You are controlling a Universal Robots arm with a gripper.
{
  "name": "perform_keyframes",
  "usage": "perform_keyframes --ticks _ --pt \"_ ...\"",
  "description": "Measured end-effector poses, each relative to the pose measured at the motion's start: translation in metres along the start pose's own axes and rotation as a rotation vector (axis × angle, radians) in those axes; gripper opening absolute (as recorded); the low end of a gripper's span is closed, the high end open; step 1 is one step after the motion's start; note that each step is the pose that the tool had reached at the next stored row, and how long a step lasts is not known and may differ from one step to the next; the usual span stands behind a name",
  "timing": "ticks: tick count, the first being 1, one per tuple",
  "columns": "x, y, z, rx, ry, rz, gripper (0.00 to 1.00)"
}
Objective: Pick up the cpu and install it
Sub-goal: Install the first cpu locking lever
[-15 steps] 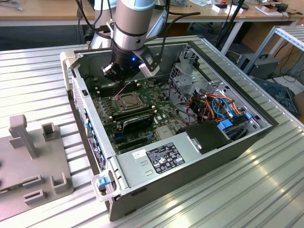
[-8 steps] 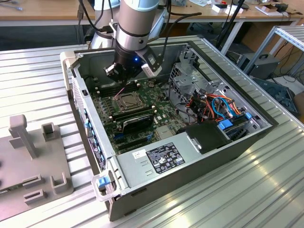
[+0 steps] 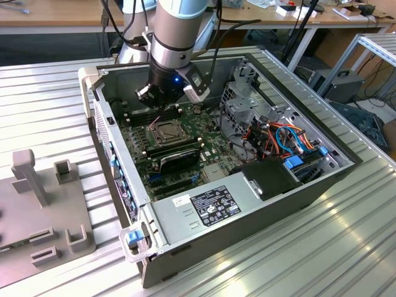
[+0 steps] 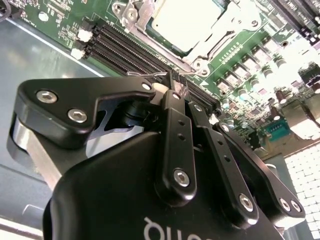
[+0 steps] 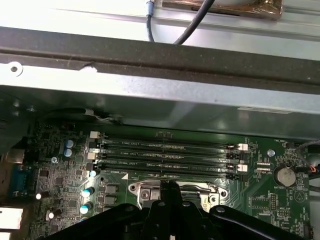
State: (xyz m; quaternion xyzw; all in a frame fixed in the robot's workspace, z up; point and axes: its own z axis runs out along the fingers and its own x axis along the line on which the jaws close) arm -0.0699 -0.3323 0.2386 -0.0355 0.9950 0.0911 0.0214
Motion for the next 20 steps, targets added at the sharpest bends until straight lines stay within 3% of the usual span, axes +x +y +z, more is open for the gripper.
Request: perform_keyframes --ticks 8,20 --pt "-0.0004 0.0075 0.0056 -0.0005 -0.0002 0.0 0.11" --pt "-0.0053 0.0075 0.0099 -0.0021 -0.0002 0.0 0.11"
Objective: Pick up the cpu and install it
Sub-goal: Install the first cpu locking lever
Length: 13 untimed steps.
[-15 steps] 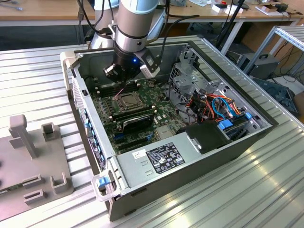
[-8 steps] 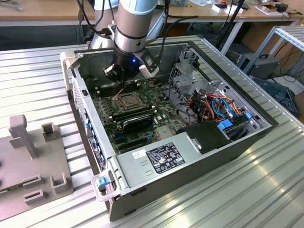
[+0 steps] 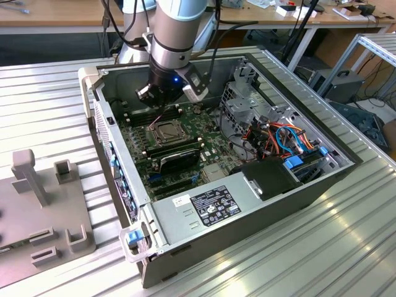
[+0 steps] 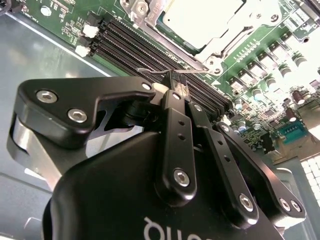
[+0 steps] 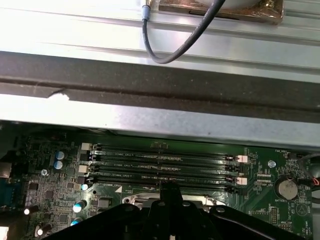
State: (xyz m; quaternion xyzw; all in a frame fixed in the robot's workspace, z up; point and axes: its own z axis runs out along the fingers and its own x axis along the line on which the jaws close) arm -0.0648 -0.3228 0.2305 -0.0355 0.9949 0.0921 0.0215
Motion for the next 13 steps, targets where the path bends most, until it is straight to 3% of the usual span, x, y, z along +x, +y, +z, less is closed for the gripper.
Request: perform_keyframes --ticks 11,13 --pt "-0.0044 -0.0008 0.0029 -0.001 -0.0003 0.0 0.11" --pt "-0.0042 -0.0015 0.0064 -0.0008 -0.0001 0.0 0.11"
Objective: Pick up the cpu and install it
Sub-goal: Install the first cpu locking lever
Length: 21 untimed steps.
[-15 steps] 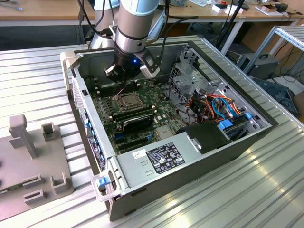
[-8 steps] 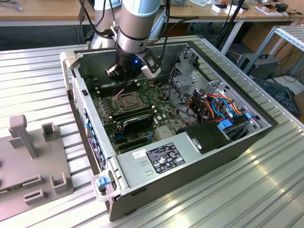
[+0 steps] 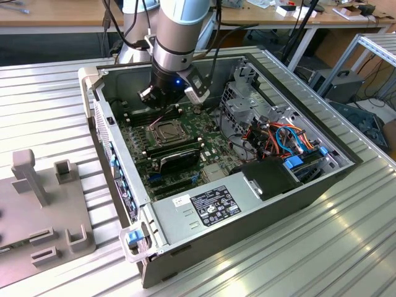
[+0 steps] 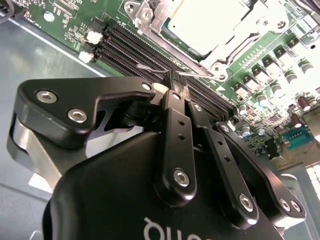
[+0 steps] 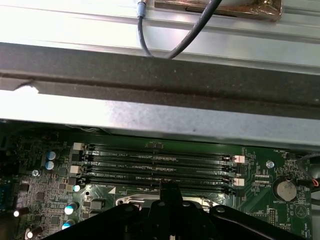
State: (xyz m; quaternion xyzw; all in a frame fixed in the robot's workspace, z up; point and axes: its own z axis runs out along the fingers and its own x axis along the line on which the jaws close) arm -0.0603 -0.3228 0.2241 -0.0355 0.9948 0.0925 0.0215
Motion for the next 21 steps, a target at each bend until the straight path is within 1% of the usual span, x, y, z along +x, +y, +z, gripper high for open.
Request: perform_keyframes --ticks 3,5,14,21 --pt "-0.0003 -0.0005 0.0022 0.0 0.0002 0.0 0.11" --pt "-0.0013 -0.0009 0.0042 0.0 0.0001 0.0 0.11" --pt "-0.0069 -0.0024 0.0099 0.0001 0.0001 0.0 0.11" --pt "-0.0092 -0.0036 0.0158 0.0005 0.0001 0.0 0.11"
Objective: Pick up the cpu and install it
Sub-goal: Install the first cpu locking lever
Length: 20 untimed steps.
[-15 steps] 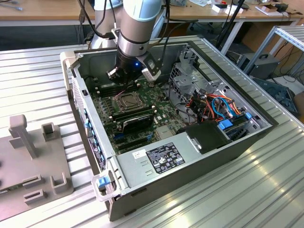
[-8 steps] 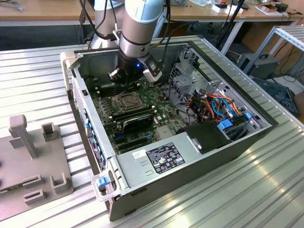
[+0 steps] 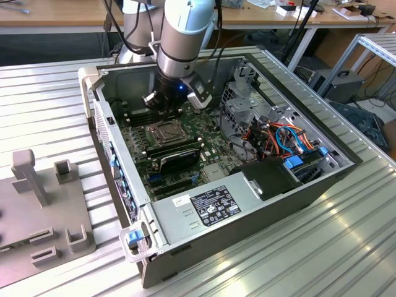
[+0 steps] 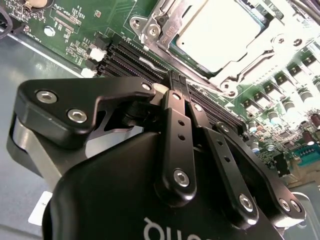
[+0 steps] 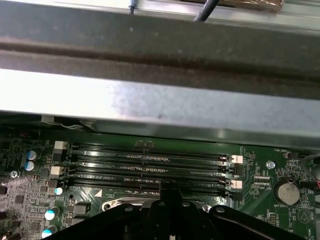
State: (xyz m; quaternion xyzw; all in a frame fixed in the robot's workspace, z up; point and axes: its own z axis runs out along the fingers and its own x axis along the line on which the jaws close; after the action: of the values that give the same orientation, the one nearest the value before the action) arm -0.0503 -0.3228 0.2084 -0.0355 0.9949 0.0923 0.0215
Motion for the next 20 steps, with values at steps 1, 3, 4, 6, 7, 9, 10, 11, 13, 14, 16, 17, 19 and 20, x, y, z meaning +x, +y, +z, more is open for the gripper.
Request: perform_keyframes --ticks 1,3,4,6,7,9,10,11,13,14,16,17,19,20 --pt "-0.0003 -0.0002 0.0009 0.0002 0.0001 0.0 0.11" --pt "-0.0007 -0.0004 0.002 0.0004 0.0001 0.0 0.11" --pt "-0.0009 -0.0005 0.0025 0.0005 0.0001 0.0 0.11" --pt "-0.0013 -0.0007 0.003 0.0008 0.0003 0.0 0.11" --pt "-0.0016 -0.0007 0.0032 0.0008 0.0003 0.0 0.11" --pt "-0.0026 -0.0009 0.0037 0.001 0.0001 0.0 0.11" --pt "-0.0045 -0.0011 0.0043 0.0022 0.0002 0.0 0.11" --pt "-0.0054 -0.0012 0.0046 0.003 0.0003 0.0 0.11" --pt "-0.0056 -0.0013 0.0048 0.0035 0.0002 0.0 0.11" --pt "-0.0056 -0.0012 0.0049 0.0036 0.0003 0.0 0.11" --pt "-0.0057 -0.001 0.0052 0.0042 0.0003 0.0 0.11" --pt "-0.0056 -0.0008 0.0054 0.0046 0.0002 0.0 0.11" --pt "-0.0057 0.0002 0.0056 0.0059 0.0006 0.0 0.11" --pt "-0.0057 0.0007 0.0058 0.0065 0.0007 0.0 0.11"
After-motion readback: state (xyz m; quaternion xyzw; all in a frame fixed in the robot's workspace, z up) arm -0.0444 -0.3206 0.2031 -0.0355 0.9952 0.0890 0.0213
